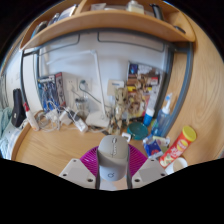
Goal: Arrange mouse
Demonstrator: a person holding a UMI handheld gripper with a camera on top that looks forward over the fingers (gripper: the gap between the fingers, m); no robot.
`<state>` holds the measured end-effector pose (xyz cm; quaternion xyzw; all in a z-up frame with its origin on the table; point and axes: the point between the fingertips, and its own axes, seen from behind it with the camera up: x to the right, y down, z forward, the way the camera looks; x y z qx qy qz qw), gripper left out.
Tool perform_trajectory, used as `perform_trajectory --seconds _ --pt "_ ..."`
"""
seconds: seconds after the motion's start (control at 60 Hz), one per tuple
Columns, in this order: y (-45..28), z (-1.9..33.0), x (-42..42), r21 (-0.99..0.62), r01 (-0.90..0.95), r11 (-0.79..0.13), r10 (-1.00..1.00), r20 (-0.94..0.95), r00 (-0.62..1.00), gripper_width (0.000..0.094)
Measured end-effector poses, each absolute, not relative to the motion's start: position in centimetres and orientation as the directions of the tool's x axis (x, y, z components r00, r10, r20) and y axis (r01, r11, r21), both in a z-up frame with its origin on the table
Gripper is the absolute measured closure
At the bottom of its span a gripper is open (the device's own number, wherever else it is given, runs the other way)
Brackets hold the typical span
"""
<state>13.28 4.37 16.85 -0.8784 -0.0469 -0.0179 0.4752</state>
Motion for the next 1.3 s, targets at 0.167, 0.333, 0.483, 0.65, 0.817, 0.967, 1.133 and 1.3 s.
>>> perform_trajectory --seconds 0.167,0.333,0.483,0.65,0.817,0.967,1.133,1.3 --pt "1.8 7.9 15.8 -0.733 0.107 -0.671 0.066 0.084 0.994 0.0576" --pt "-0.3 1.7 16.6 -0.657 0.100 -0.747 0.064 0.079 0.995 0.0574" --pt "-1.3 -1.0 17.0 -0.616 0.158 -0.772 0.108 0.118 0.987 0.0574" --pt "-1.4 -1.1 16.8 -0.614 0.145 -0.776 0.099 0.109 0.989 0.0529" --pt "-1.8 -1.6 17.1 -0.599 0.069 -0.797 0.060 0.034 0.998 0.0409" --pt "-2.8 -1.3 17.7 -0.541 0.063 -0.839 0.057 0.027 0.998 0.0208" --pt "-2.9 4.4 17.0 -0.583 0.069 -0.810 0.068 0.024 0.997 0.0209" --pt "-1.3 13.5 16.6 -0.683 -0.002 -0.730 0.003 -0.005 1.000 0.0216"
